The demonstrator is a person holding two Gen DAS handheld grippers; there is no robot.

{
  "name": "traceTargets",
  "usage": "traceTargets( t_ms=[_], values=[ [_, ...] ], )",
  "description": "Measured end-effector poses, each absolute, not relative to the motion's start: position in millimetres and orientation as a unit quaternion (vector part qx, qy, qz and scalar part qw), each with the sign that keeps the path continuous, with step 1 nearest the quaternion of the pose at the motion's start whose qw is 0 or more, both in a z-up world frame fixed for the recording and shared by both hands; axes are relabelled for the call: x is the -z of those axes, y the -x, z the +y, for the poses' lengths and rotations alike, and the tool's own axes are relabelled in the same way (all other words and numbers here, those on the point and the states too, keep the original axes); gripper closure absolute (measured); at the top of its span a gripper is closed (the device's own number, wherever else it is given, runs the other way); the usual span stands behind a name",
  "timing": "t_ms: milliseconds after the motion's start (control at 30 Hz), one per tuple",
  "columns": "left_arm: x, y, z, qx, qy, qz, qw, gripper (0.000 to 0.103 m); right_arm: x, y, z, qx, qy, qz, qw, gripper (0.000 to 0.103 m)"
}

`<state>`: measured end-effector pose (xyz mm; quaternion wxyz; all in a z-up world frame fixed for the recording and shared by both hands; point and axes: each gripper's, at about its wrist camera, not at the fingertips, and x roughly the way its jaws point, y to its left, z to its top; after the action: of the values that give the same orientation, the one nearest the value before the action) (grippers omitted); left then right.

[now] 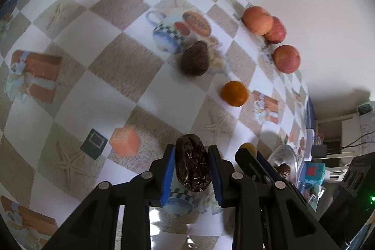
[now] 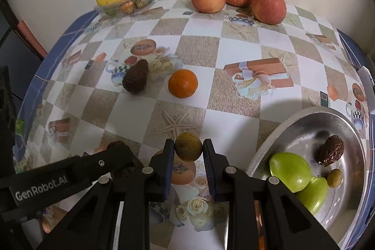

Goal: Organize fruits
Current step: 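Grasp the dark brown date with the left gripper while the right gripper grasps a small brown kiwi, then carry the date and the kiwi over the steel bowl with both grippers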

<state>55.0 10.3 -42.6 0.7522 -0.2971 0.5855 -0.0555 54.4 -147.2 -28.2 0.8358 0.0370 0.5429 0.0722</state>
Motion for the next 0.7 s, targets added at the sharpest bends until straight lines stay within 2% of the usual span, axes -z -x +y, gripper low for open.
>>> traceTargets(
  t_ms=[267, 700],
  values=[
    [7, -51, -23, 0.143, 0.283, 0.55, 0.773, 0.073, -10, -30, -202, -0.006, -0.055, 0.507, 0.86, 0.077],
    [-16, -30, -105, 0.26, 0.195, 0.534, 0.781, 0.073, -14, 7, -311, 0.118, -0.153, 0.49, 0.85, 0.077]
  ],
)
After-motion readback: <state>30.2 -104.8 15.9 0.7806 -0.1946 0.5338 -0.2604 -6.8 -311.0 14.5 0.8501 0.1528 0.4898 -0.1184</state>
